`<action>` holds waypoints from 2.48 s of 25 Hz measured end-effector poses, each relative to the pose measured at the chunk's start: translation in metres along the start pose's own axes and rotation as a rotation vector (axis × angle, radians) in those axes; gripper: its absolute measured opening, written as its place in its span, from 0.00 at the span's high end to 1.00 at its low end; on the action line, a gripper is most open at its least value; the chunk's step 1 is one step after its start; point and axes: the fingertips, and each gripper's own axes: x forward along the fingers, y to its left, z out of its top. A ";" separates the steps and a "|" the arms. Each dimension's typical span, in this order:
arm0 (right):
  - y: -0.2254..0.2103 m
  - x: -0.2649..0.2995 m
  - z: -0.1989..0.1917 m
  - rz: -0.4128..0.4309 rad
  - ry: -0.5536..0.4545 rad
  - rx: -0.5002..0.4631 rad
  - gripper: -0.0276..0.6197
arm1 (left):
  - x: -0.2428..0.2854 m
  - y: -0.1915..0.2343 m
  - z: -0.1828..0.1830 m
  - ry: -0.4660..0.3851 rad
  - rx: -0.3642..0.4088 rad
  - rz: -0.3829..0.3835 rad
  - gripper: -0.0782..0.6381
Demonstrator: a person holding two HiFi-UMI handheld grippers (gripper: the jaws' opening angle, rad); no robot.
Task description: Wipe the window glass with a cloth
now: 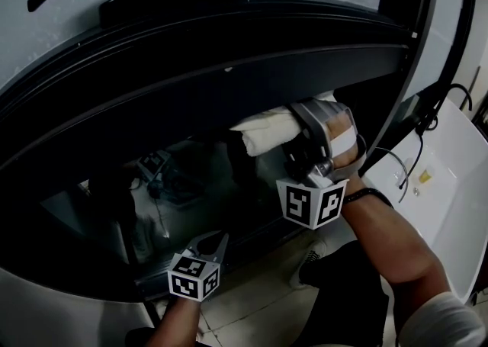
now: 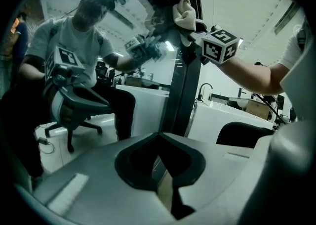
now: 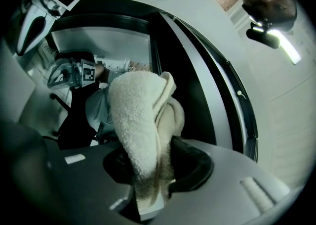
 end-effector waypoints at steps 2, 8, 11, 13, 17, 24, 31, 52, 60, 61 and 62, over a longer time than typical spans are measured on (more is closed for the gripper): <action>0.002 -0.001 -0.001 0.002 0.003 0.002 0.77 | 0.000 0.001 -0.001 0.000 0.000 0.001 0.87; 0.010 -0.005 -0.002 0.008 0.008 -0.004 0.77 | 0.001 0.002 -0.004 0.010 0.001 0.003 0.87; 0.011 -0.006 -0.002 0.007 0.009 0.004 0.77 | 0.002 0.000 -0.003 0.010 0.005 0.001 0.87; 0.014 -0.008 -0.001 0.008 0.009 0.008 0.77 | 0.001 -0.001 -0.003 0.014 0.008 0.001 0.87; 0.021 -0.012 0.000 0.014 0.004 0.011 0.77 | 0.001 0.000 -0.005 0.021 0.012 0.000 0.87; 0.035 -0.017 0.002 0.020 -0.001 0.019 0.77 | 0.002 0.001 -0.007 0.029 0.013 -0.001 0.87; 0.038 -0.019 0.004 0.007 0.000 0.030 0.77 | 0.001 0.001 -0.009 0.034 0.018 -0.006 0.87; 0.075 -0.037 0.007 0.045 -0.003 0.056 0.77 | 0.003 -0.002 -0.016 0.065 0.019 -0.018 0.87; 0.073 -0.037 0.008 0.024 -0.003 0.089 0.77 | 0.003 -0.004 -0.018 0.078 0.015 -0.023 0.87; 0.073 -0.037 0.008 0.025 -0.002 0.094 0.77 | 0.003 -0.004 -0.018 0.081 0.015 -0.023 0.87; 0.074 -0.037 0.008 0.029 -0.002 0.098 0.77 | 0.003 -0.004 -0.017 0.083 0.015 -0.024 0.87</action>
